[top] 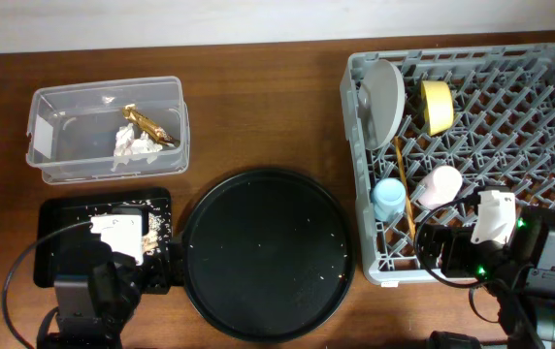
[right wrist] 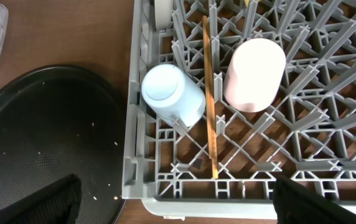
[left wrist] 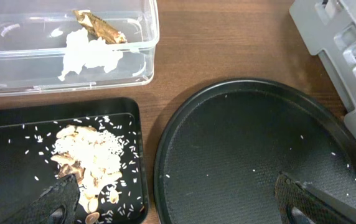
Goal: Sort waste into correct bins and load items into the dishwasher rack
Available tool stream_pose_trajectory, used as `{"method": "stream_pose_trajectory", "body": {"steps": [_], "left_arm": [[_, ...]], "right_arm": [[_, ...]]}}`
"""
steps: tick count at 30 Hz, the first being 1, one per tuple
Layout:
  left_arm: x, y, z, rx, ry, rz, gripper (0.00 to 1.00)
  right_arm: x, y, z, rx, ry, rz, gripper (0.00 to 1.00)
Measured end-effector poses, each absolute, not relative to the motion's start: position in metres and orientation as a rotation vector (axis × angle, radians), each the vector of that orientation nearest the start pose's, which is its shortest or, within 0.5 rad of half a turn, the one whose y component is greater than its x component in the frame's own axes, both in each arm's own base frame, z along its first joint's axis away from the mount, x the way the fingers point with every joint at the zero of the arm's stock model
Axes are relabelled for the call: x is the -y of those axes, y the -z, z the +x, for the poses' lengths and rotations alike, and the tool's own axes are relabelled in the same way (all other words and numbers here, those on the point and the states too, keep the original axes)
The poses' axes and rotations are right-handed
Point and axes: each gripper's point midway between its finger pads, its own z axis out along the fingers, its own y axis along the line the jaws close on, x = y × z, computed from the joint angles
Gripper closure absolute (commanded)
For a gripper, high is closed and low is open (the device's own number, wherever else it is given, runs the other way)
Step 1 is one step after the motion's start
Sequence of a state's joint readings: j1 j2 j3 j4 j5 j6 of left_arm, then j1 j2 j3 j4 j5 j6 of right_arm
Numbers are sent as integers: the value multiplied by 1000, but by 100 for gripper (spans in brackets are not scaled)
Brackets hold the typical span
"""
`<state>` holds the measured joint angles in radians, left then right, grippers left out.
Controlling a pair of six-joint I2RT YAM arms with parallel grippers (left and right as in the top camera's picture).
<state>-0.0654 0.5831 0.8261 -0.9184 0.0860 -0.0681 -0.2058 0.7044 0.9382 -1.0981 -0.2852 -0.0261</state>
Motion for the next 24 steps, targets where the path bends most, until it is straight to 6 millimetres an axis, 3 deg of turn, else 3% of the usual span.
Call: {"method": "stream_pose_trajectory", "body": {"steps": [7, 8, 12, 15, 18, 19, 22, 24], "left_arm": [[29, -223, 213, -2248, 169, 43, 1], [29, -223, 213, -2249, 169, 43, 1], [29, -220, 213, -2255, 169, 43, 1], [29, -220, 213, -2255, 168, 43, 1], [29, -220, 213, -2255, 168, 43, 1], [29, -220, 213, -2255, 168, 43, 1], [29, -220, 213, -2254, 168, 43, 1], [29, -220, 213, -2254, 168, 43, 1]], "right_arm": [[-4, -219, 204, -2392, -213, 95, 1], [-5, -234, 217, -2256, -178, 39, 1], [-41, -245, 225, -1781, -194, -196, 1], [-46, -226, 230, -1573, -184, -223, 1], [-42, -213, 236, -1489, -156, -206, 1], [-39, -212, 238, -1481, -141, -190, 1], [-20, -159, 245, -1639, -61, -101, 1], [-12, -158, 246, -1646, -22, -64, 1]]}}
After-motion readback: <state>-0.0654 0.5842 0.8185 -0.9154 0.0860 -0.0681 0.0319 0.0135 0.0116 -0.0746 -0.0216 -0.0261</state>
